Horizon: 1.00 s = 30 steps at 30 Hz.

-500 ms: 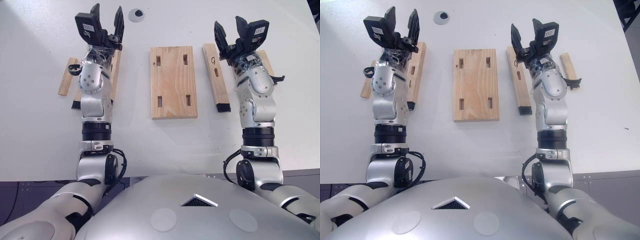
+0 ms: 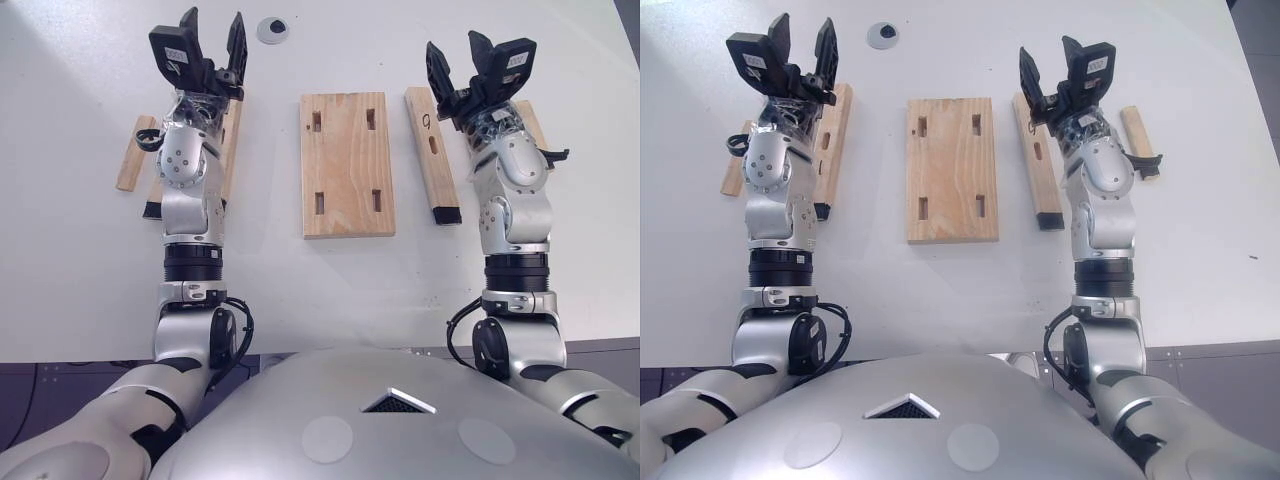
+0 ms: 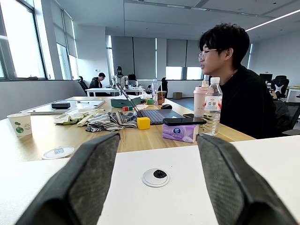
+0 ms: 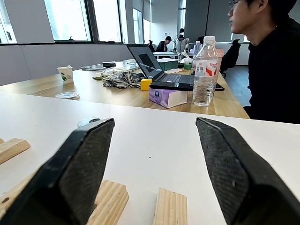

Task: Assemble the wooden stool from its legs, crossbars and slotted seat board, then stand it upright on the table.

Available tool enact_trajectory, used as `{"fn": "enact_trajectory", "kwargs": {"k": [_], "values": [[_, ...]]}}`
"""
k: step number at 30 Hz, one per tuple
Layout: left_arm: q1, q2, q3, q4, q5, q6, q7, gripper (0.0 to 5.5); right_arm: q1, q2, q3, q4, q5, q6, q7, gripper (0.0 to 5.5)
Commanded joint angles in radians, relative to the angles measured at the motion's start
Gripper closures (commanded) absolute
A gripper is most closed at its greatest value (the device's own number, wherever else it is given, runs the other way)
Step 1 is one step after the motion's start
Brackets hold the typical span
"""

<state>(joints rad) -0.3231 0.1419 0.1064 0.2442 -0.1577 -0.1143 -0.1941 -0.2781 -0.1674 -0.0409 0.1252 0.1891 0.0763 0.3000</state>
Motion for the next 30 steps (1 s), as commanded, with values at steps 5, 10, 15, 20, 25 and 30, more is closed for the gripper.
{"fn": "enact_trajectory", "kwargs": {"k": [5, 10, 15, 20, 25, 30], "values": [[-0.001, -0.004, 0.009, 0.013, -0.004, -0.001, 0.008, 2.51, -0.015, 0.004, -0.008, 0.004, 0.002, -0.002, -0.001, 2.3], [-0.001, 0.001, 0.037, 0.041, -0.011, -0.005, 0.029, 2.51, -0.015, 0.005, -0.024, -0.004, 0.012, 0.003, -0.01, 2.3], [0.009, 0.009, 0.029, 0.052, 0.021, -0.029, 0.035, 2.51, -0.008, -0.003, -0.044, -0.012, 0.025, 0.011, -0.001, 2.3], [0.043, 0.016, 0.034, 0.029, 0.027, -0.034, 0.026, 2.51, 0.019, -0.039, -0.075, -0.033, 0.03, 0.026, 0.009, 2.3], [0.075, 0.02, 0.027, 0.005, 0.03, -0.036, 0.016, 2.51, 0.04, -0.056, -0.091, -0.055, 0.029, 0.046, 0.019, 2.3], [0.095, 0.015, 0.026, -0.025, 0.02, -0.019, 0.009, 2.51, 0.087, -0.13, -0.171, -0.008, 0.007, 0.035, 0.005, 2.3]]}}
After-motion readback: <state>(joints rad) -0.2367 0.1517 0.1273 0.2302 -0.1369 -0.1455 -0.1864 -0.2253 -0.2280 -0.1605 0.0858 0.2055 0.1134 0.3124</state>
